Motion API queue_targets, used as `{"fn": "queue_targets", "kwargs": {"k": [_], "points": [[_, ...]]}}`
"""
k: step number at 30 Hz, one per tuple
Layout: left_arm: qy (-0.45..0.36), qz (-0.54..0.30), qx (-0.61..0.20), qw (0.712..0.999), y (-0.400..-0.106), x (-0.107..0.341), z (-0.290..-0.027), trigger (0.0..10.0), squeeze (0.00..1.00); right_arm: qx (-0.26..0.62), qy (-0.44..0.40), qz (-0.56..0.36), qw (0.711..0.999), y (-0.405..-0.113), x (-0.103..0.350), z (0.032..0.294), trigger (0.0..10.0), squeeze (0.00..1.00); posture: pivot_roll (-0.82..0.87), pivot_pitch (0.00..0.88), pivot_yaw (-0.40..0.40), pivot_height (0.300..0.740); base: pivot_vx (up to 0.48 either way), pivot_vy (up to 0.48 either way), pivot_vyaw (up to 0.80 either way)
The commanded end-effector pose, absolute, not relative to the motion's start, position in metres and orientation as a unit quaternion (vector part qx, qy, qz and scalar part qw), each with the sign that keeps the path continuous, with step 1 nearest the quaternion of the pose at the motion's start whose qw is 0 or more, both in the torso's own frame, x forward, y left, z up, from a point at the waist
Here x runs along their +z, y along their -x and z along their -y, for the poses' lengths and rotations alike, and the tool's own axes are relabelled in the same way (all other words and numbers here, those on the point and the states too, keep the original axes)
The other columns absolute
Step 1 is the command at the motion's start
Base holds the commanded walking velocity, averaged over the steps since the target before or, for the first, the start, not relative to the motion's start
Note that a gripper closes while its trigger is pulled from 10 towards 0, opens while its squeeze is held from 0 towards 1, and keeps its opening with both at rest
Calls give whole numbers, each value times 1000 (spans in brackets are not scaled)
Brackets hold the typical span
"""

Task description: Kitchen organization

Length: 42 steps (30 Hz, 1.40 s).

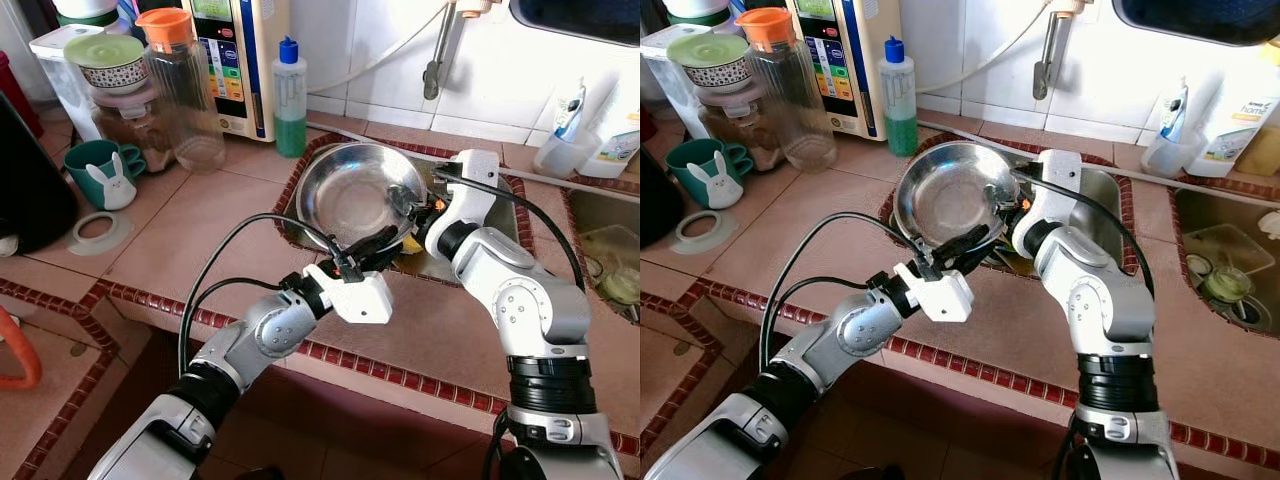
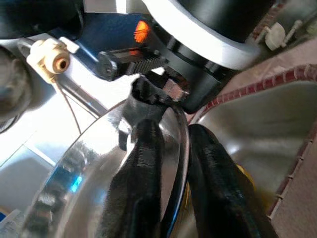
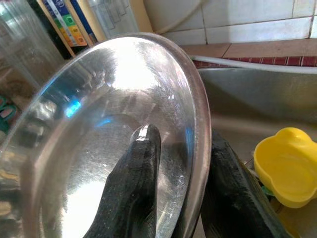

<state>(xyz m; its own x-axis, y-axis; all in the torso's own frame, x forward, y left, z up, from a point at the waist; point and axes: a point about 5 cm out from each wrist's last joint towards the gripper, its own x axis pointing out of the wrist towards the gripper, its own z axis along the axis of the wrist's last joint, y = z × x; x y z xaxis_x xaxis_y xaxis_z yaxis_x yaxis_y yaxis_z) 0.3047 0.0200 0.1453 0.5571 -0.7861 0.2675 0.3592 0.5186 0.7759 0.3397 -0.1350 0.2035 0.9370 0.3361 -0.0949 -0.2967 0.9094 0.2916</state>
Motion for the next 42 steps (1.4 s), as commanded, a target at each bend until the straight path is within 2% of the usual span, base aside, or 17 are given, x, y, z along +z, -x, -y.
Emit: {"fn": "queue_targets", "kwargs": {"k": [1, 6, 11, 15, 17, 23, 25, 27, 28, 29, 30, 31, 34, 42], "points": [[-307, 340, -340, 821, -305, 160, -17, 10000, 1000, 139, -143, -88, 976, -341, 195, 138, 0, 0, 87, 54, 1, 740, 0, 0, 0], [-289, 338, -340, 829, -304, 161, -17, 10000, 1000, 112, -146, -81, 980, -343, 193, 141, 0, 0, 87, 55, -1, 740, 0, 0, 0], [-248, 331, -330, 848, -307, 168, -17, 10000, 1000, 75, -140, -73, 985, -347, 193, 149, 0, 0, 85, 57, -4, 740, 0, 0, 0], [-193, 315, -312, 875, -311, 176, -19, 10000, 1000, 34, -118, -69, 990, -353, 189, 158, 0, 0, 87, 57, -6, 740, 0, 0, 0], [-189, 312, -310, 878, -311, 176, -20, 10000, 1000, 29, -116, -69, 990, -354, 189, 159, 0, 0, 88, 58, -6, 740, 0, 0, 0], [-152, 268, -302, 902, -315, 171, -25, 10000, 1000, -20, -78, -61, 995, -362, 179, 172, 0, 0, 96, 57, -8, 740, 0, 0, 0], [-124, 230, -297, 919, -316, 164, -29, 10000, 1000, -42, -53, -61, 996, -366, 171, 181, 0, 0, 103, 59, -9, 740, 0, 0, 0], [-108, 209, -290, 928, -317, 159, -32, 10000, 1000, -56, -15, -60, 997, -367, 167, 187, 1098, 0, 107, 59, -9, 740, 0, 0, 0], [-99, 193, -287, 933, -317, 156, -34, 10000, 1000, -61, -3, -60, 996, -368, 164, 190, 2118, 0, 109, 60, -10, 740, 0, 0, 0], [-82, 169, -282, 941, -317, 150, -37, 10000, 1000, -73, 35, -65, 995, -368, 156, 196, 2549, 0, 114, 60, -11, 740, 0, 0, 0], [-77, 160, -279, 944, -317, 147, -38, 10000, 1000, -76, 52, -70, 993, -368, 153, 199, 4196, 0, 118, 61, -11, 740, 0, 0, 0], [-71, 153, -276, 946, -317, 145, -39, 10000, 1000, -77, 65, -71, 992, -369, 151, 200, 9961, 0, 118, 61, -11, 740, 0, 0, 0], [-37, 111, -268, 956, -316, 137, -43, 10000, 1000, -82, 116, -83, 986, -369, 137, 205, 10000, 0, 118, 61, -11, 740, 0, 0, 0], [-31, 91, -286, 953, -311, 137, -40, 10000, 1000, -78, 147, -110, 980, -369, 117, 211, 10000, 0, 143, 61, -13, 740, 0, 0, 0]]}}
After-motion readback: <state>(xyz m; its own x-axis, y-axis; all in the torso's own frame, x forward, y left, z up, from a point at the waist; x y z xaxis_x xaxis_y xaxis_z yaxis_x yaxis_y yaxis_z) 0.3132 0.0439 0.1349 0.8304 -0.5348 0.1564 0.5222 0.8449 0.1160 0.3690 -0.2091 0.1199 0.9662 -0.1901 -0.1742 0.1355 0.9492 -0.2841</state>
